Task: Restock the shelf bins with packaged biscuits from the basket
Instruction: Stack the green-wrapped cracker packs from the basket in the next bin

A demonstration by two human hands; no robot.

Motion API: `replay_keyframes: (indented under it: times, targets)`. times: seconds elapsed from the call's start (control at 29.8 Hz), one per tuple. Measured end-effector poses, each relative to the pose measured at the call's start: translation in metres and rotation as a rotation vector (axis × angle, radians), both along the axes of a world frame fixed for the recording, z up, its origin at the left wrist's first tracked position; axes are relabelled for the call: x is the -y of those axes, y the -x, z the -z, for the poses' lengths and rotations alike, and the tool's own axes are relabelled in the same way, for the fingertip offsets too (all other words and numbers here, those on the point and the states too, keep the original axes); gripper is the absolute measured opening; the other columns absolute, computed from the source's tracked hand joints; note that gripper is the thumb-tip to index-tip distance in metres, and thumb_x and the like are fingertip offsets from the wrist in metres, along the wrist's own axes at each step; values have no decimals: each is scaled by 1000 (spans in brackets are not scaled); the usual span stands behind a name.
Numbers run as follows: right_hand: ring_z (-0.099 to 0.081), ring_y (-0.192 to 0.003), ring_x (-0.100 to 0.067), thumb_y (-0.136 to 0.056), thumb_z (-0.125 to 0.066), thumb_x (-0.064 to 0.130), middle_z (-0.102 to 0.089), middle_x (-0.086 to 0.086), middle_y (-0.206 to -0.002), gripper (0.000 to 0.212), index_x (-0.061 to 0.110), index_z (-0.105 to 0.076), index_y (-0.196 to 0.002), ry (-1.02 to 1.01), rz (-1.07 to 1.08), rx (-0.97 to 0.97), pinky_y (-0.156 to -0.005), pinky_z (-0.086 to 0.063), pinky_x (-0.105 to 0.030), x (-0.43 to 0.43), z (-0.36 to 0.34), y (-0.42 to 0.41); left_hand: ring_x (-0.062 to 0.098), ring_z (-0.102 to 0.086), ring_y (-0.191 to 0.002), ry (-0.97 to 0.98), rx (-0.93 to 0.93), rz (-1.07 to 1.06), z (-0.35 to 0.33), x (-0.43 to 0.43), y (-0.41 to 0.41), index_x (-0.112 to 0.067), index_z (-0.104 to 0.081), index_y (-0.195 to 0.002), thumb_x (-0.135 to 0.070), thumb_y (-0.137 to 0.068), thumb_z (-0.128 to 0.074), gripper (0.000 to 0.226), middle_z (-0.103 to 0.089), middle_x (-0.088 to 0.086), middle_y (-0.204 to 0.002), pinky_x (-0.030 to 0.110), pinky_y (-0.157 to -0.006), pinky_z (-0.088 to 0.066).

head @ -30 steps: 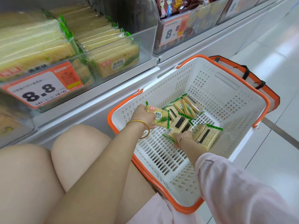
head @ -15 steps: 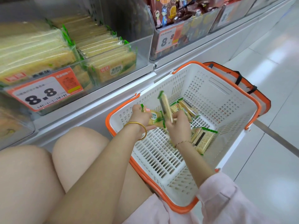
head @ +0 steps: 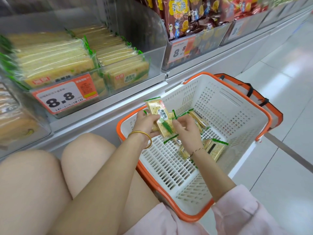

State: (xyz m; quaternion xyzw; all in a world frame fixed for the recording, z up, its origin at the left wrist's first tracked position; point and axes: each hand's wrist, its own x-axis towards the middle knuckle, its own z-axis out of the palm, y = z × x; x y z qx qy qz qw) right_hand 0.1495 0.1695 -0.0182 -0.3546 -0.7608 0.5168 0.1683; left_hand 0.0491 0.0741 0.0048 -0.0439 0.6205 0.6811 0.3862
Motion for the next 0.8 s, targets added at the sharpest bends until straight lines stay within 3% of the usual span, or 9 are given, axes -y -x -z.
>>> replay_keyframes:
  times: [0.03, 0.1, 0.2, 0.3, 0.47, 0.57, 0.7, 0.74, 0.8]
  targets:
    - [-61, -88, -11, -88, -61, 34, -58, 3, -96, 34, 13, -51, -111, 101, -29, 32, -73, -54, -30, 0, -1, 1, 22, -67, -76, -7, -10, 5, 0, 0, 0, -15, -42, -117, -5, -90, -55, 32, -64, 13, -107, 36, -62, -59]
    - [-68, -84, -19, -83, -70, 22, -63, -10, -101, 38, 9, -50, -112, 332, -42, 30, -72, -59, -37, 2, 0, 2, 21, -68, -76, -11, -23, 12, -1, 0, 0, -15, -44, -116, -10, -92, -56, 27, -65, 13, -106, 35, -62, -59]
    - [-67, -87, -30, -81, -66, -3, -58, -17, -113, 32, 11, -54, -106, 592, 97, -199, -77, -57, -45, -8, -5, -2, 24, -70, -84, -17, 35, -21, -6, 1, 2, -14, -50, -113, -39, -95, -51, 31, -67, 14, -106, 36, -59, -60]
    - [-62, -85, -29, -81, -56, -12, -56, -17, -111, 32, 16, -57, -97, 726, 92, -459, -67, -55, -35, -32, -13, -9, 25, -70, -81, -36, 162, -112, -14, 5, 3, -14, -56, -116, -56, -93, -42, 49, -70, 12, -96, 38, -58, -60]
    - [-63, -73, -31, -71, -59, -10, -49, -26, -110, 52, 24, -49, -109, 613, -114, -314, -47, -53, -24, -51, -33, -8, 23, -72, -82, -108, 140, 8, -28, 13, -2, -21, -57, -113, -59, -85, -53, 47, -72, 9, -95, 44, -73, -59]
    - [-66, -79, -29, -78, -63, -9, -52, -17, -109, 55, 24, -45, -118, 445, -209, -219, -53, -55, -24, -47, -54, 3, 21, -70, -84, -121, -44, 101, -39, 20, -5, -18, -54, -99, -30, -85, -67, 23, -70, 9, -99, 40, -77, -59]
    - [-60, -101, -14, -77, -75, 10, -53, -2, -120, 61, 26, -43, -126, 23, -195, -138, -75, -55, -27, -34, -89, 25, 21, -68, -86, -156, -272, 31, -72, 40, 8, -20, -49, -98, -9, -84, -67, 25, -66, 10, -104, 36, -75, -59]
    - [-58, -105, -12, -76, -75, 13, -52, 1, -123, 65, 26, -41, -130, -17, -199, -155, -79, -54, -29, -31, -98, 31, 20, -67, -86, -165, -347, 18, -85, 46, 13, -21, -50, -98, -7, -84, -67, 26, -66, 8, -103, 35, -75, -59]
    - [-59, -108, -16, -79, -72, 10, -51, -4, -130, 70, 21, -36, -138, 131, -279, -252, -83, -56, -36, -26, -118, 46, 18, -67, -85, -203, -480, 8, -112, 58, 24, -20, -51, -101, -5, -84, -67, 27, -66, 6, -100, 30, -74, -58]
